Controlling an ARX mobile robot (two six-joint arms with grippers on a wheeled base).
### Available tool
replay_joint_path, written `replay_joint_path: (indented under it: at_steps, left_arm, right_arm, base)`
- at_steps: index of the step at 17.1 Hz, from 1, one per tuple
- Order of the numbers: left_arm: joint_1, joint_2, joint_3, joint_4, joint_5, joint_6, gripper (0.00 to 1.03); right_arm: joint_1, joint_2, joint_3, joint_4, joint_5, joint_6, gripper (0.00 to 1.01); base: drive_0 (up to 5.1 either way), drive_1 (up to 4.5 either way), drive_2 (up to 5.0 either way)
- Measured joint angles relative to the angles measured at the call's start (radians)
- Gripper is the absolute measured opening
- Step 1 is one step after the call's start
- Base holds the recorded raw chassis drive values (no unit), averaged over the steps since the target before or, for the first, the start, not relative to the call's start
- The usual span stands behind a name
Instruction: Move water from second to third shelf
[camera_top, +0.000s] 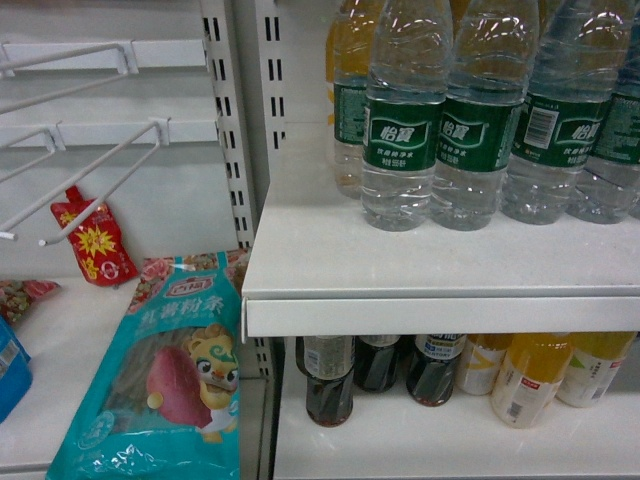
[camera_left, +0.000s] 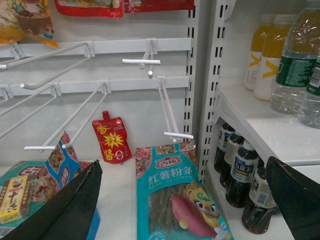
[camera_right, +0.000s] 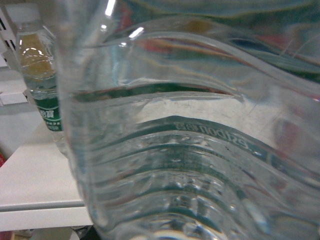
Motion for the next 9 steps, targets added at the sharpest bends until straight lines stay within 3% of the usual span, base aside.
replay_joint_path:
  at_steps: [6, 9]
  left_arm:
    - [0.000, 0.000, 0.000, 0.000, 0.000, 0.000, 0.98]
    - [0.000, 0.000, 0.000, 0.000, 0.000, 0.000, 0.98]
  right_arm:
    - [-0.008, 0.347, 0.167, 0.089, -0.069, -0.003, 0.41]
    - [-0.026, 0.467, 0.266, 0.071, -0.089, 0.035, 0.41]
  base:
    - [0.0, 0.00, 0.0]
    - [0.0, 0.00, 0.0]
